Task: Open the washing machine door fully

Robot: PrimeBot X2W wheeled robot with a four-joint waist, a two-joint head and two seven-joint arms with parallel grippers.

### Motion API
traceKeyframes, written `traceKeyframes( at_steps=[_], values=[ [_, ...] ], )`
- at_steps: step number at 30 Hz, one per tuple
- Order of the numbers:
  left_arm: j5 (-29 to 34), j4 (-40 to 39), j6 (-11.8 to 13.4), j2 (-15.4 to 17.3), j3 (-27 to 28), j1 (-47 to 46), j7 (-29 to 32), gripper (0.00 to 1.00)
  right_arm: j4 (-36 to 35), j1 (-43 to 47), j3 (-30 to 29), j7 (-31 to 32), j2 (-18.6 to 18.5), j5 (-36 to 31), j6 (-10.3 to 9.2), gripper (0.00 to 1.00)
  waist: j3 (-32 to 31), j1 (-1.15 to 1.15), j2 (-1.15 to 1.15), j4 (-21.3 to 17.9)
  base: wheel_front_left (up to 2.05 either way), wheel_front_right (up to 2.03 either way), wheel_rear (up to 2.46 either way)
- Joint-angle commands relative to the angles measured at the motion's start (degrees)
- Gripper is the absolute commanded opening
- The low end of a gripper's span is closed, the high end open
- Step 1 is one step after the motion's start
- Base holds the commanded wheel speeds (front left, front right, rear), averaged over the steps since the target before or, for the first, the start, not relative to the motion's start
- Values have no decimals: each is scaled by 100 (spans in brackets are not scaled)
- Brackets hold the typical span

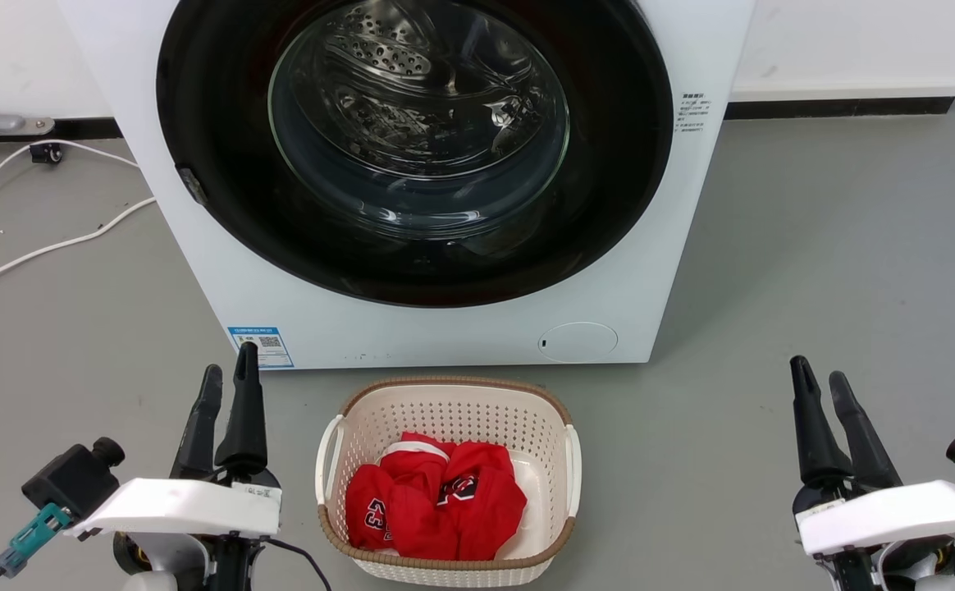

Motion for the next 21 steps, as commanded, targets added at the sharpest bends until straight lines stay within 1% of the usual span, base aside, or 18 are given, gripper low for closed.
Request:
traceKeyframes(
  at_steps=[1, 11, 21],
  values=[
    [250, -111, -15, 15, -13, -1, -59, 100, -94, -6, 5, -50, 3, -260, 1, 100, -4, 0, 0, 4, 0, 0, 0],
    [1164, -65, 3, 11, -31, 48, -223, 100, -196, 57, -35, -81, 12, -1151, 1, 100, -18, 0, 0, 11, 0, 0, 0],
    [1869, -86, 50, 7, -44, 36, -375, 100, -433, 94, 4, -135, 20, -1856, 1, 100, 5, 0, 0, 10, 0, 0, 0]
  ],
)
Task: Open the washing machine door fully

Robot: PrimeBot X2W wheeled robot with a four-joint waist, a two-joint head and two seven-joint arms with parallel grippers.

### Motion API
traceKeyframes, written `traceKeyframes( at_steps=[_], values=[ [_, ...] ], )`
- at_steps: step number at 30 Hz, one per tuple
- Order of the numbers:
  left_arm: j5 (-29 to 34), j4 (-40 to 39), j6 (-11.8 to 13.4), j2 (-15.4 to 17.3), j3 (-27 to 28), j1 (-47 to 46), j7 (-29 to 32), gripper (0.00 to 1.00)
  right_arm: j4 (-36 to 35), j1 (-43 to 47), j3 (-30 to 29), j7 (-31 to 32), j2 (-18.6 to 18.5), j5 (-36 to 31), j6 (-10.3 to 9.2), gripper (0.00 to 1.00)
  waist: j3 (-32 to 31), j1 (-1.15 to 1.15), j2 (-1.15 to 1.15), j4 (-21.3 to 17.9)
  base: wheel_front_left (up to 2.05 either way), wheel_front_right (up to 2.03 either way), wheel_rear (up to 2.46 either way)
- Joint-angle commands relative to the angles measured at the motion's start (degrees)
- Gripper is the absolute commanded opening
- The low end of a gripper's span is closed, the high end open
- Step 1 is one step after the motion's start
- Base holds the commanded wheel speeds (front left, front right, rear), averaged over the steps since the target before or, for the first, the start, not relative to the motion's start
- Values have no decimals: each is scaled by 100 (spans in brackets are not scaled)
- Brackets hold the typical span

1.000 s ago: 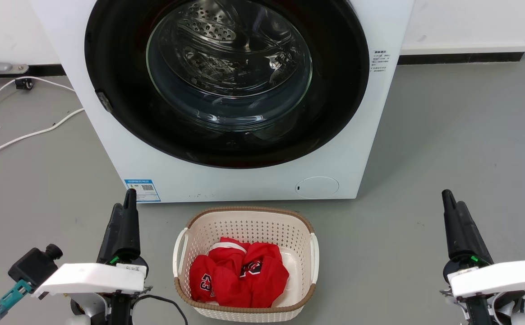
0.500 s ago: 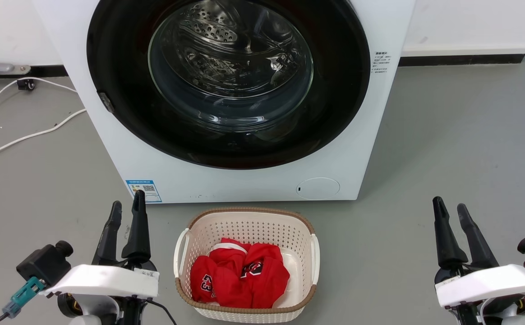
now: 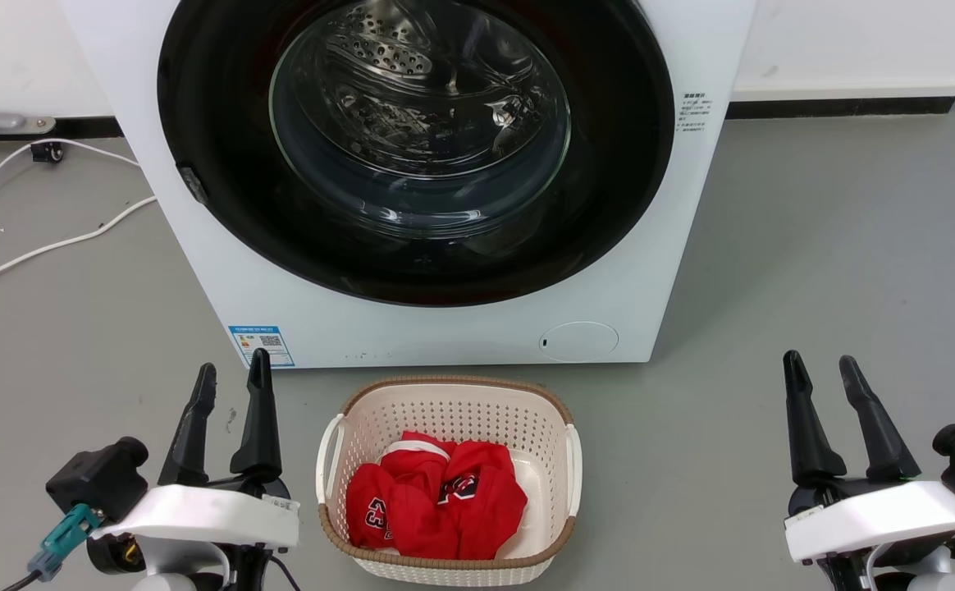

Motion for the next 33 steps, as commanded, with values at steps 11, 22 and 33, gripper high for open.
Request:
traceKeyframes(
  at_steps=[11, 22, 33],
  values=[
    [872, -130, 36, 5, -17, -23, -206, 100, -231, 66, 37, -65, 17, -854, 1, 100, 17, 0, 0, -6, 0, 0, 0],
    [1553, -134, 49, 7, -42, -17, -354, 100, -273, 113, 29, -65, 25, -1508, 1, 100, 26, 0, 0, -23, 0, 0, 0],
    [2013, -102, 50, 10, -45, 3, -464, 100, -305, 149, 60, -52, 33, -1990, 0, 100, 37, 0, 0, -50, 0, 0, 0]
  ],
)
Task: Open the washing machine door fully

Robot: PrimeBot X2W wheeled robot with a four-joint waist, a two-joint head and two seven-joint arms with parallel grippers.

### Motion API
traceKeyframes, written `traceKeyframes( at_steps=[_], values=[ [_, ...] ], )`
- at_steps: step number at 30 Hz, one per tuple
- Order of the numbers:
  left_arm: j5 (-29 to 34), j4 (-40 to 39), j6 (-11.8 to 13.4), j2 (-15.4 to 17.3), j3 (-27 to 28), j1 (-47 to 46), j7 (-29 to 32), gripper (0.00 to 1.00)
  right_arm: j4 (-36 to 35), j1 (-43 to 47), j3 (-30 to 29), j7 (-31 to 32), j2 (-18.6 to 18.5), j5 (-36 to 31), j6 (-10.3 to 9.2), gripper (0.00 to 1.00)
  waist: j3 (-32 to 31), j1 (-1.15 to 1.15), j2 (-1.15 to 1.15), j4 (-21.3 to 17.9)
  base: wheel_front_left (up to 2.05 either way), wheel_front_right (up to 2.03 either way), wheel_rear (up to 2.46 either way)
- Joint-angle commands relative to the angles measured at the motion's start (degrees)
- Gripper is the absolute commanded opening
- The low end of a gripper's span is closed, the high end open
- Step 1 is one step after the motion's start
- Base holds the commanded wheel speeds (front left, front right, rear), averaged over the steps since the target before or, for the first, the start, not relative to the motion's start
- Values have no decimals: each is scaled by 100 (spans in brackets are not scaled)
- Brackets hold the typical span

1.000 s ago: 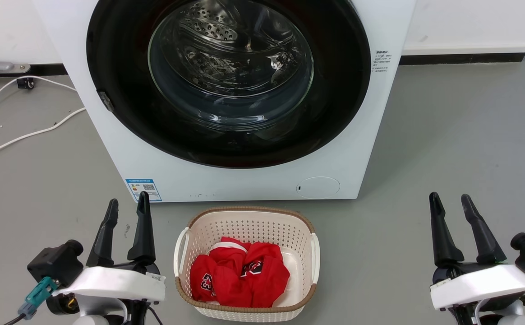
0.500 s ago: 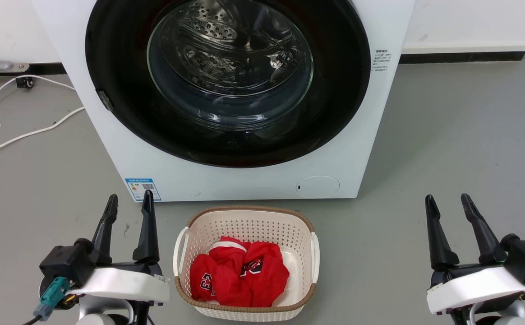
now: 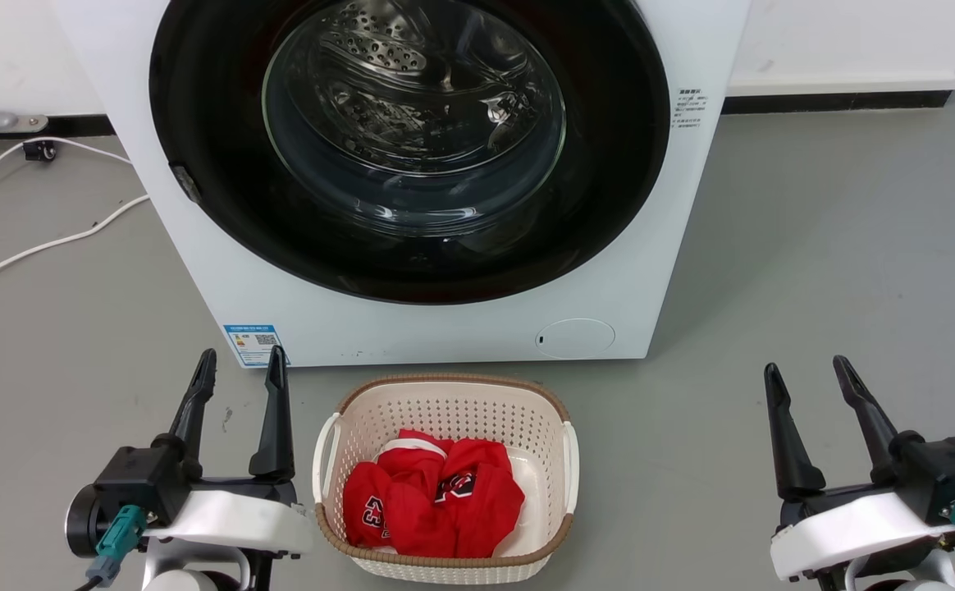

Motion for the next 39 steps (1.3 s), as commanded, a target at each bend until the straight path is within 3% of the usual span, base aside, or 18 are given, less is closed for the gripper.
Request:
traceKeyframes(
  at_steps=[1, 21, 34, 35, 36, 37, 38, 39],
  values=[
    [121, -21, 9, 9, -5, 2, -41, 100, -63, 20, 13, -4, 19, -127, -2, 100, 4, 0, 0, -1, 0, 0, 0],
    [892, 56, 33, -3, -23, 17, -247, 100, -79, 80, 64, -115, 32, -724, -2, 100, 12, 0, 0, -18, 0, 0, 0],
    [734, 108, 18, -8, -5, 42, -237, 100, 42, 66, 80, -134, 30, -523, -2, 100, 0, 0, 0, -25, 0, 0, 0],
    [732, 109, 17, -8, -4, 42, -237, 100, 46, 63, 85, -125, 30, -502, -2, 78, 1, 0, 0, -26, 0, 0, 0],
    [730, 112, 16, -9, -3, 40, -237, 100, 53, 58, 90, -116, 30, -493, -2, 35, 1, 0, 0, -27, 0, 0, 0],
    [725, 116, 16, -9, -4, 40, -237, 100, 63, 56, 93, -99, 30, -459, -2, 10, 1, 0, 0, -28, 0, 0, 0],
    [721, 120, 16, -9, -1, 39, -237, 100, 69, 54, 97, -90, 30, -449, -2, 0, 1, 0, 0, -28, 0, 0, 0],
    [717, 121, 16, -9, 0, 38, -237, 100, 75, 51, 99, -89, 30, -434, -2, 0, 2, 0, 0, -29, 0, 0, 0]
  ],
)
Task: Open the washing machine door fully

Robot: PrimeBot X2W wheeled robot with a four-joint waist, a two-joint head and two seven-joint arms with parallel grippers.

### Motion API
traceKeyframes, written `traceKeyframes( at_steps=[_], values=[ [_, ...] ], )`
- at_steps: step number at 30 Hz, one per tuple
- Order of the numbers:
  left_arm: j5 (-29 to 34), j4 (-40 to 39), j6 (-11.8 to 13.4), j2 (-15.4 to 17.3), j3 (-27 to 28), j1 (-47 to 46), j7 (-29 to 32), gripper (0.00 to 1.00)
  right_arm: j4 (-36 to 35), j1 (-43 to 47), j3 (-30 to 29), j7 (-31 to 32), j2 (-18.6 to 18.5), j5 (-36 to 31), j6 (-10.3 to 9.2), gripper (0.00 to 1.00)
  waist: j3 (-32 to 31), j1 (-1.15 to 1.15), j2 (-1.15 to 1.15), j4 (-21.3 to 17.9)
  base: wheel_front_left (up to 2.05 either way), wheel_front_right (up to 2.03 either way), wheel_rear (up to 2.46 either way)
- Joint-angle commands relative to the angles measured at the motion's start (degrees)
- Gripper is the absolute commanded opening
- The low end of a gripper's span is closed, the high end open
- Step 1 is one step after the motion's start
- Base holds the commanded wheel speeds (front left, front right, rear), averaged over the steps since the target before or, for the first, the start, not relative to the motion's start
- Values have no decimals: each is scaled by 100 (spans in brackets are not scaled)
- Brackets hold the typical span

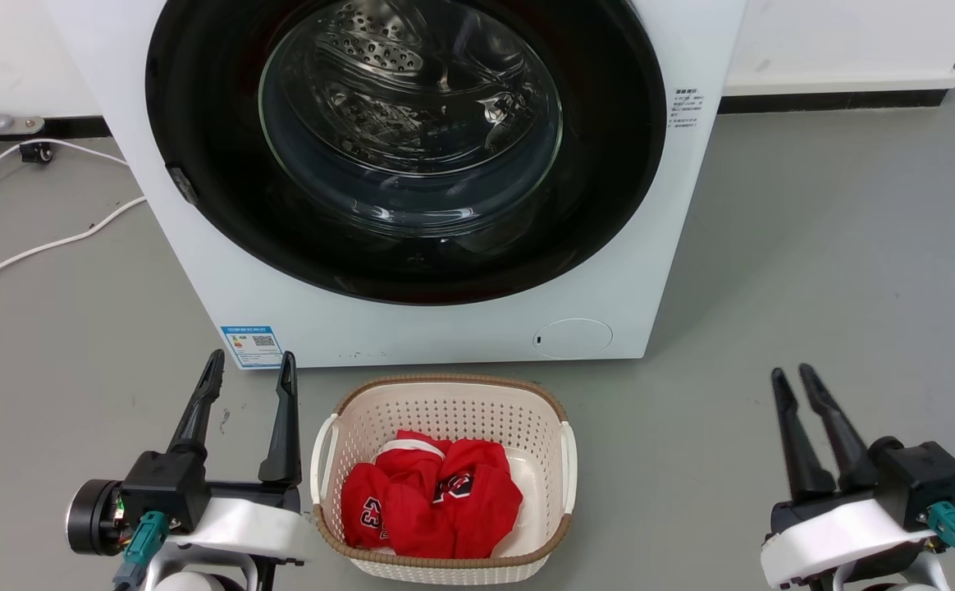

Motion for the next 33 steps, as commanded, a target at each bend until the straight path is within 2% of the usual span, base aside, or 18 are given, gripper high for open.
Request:
traceKeyframes(
  at_steps=[1, 4, 6, 13, 17, 20, 27, 33],
  values=[
    [-14, 8, 1, -9, 4, 37, -13, 100, 16, 31, 12, 5, 20, 58, -2, 0, 1, 0, 0, -2, 0, 0, 0],
    [-19, 11, 5, -9, 10, 40, -13, 100, 31, 20, 22, -33, 20, 267, -2, 0, 3, 0, 0, -8, 0, 0, 0],
    [-22, 15, 9, -9, 16, 48, -13, 100, 81, 29, 15, -112, 19, 806, -2, 0, 1, 0, 0, -13, 0, 0, 0],
    [-73, 26, 4, -9, 28, -4, -13, 100, 484, -208, 282, -660, 17, 4615, -1, 0, 51, 0, 0, -22, 0, 0, 0],
    [-107, 6, -3, -9, 57, -86, -13, 100, 583, -473, 344, -736, 10, 6316, -1, 0, 136, 0, 0, -47, 0, 0, 0],
    [-107, -38, -6, -9, 90, -148, -13, 100, 629, -817, 126, -736, 6, 7188, -1, 0, 251, 0, 0, -70, 0, 0, 0],
    [-160, -199, -36, -3, 182, -427, -13, 100, 1010, -1909, -349, -736, 9, 7628, -1, 0, 787, 0, 0, -68, 0, 0, 0],
    [-200, -333, -75, 87, 237, -826, -13, 100, 1450, -3118, -580, -494, -46, 7641, -1, 0, 1403, 0, 0, 7, 0, 0, 0]
  ],
)
